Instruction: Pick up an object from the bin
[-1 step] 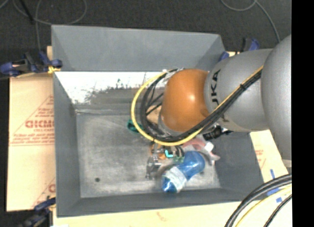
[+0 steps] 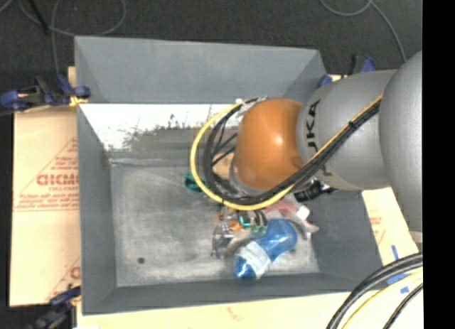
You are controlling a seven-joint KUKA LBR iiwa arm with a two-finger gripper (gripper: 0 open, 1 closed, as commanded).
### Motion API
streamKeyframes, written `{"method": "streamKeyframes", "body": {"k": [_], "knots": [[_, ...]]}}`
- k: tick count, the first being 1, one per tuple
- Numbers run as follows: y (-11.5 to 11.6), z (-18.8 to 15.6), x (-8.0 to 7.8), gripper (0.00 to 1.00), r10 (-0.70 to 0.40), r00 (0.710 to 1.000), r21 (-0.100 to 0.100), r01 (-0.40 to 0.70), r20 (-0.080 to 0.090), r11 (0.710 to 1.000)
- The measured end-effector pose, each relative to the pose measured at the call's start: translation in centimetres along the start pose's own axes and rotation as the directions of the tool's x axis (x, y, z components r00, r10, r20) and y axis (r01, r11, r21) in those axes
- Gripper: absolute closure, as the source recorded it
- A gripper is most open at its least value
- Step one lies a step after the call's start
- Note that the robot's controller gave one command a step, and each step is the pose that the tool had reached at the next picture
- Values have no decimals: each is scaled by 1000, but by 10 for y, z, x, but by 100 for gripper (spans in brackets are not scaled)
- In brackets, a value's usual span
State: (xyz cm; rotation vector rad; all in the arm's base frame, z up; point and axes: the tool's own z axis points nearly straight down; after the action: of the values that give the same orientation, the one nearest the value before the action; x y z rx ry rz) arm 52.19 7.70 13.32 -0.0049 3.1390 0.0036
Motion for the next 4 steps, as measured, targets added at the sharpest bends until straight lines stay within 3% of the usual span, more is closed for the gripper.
{"method": "streamKeyframes", "body": {"k": [1,2,3,4], "knots": [[-25,-5,-15,0,-66,998,2,66,0,998],[-69,59,-19,100,-64,998,1,64,5,998],[-69,59,-19,100,-63,998,1,63,5,998],[-119,58,-10,0,-126,992,5,126,26,992]]}}
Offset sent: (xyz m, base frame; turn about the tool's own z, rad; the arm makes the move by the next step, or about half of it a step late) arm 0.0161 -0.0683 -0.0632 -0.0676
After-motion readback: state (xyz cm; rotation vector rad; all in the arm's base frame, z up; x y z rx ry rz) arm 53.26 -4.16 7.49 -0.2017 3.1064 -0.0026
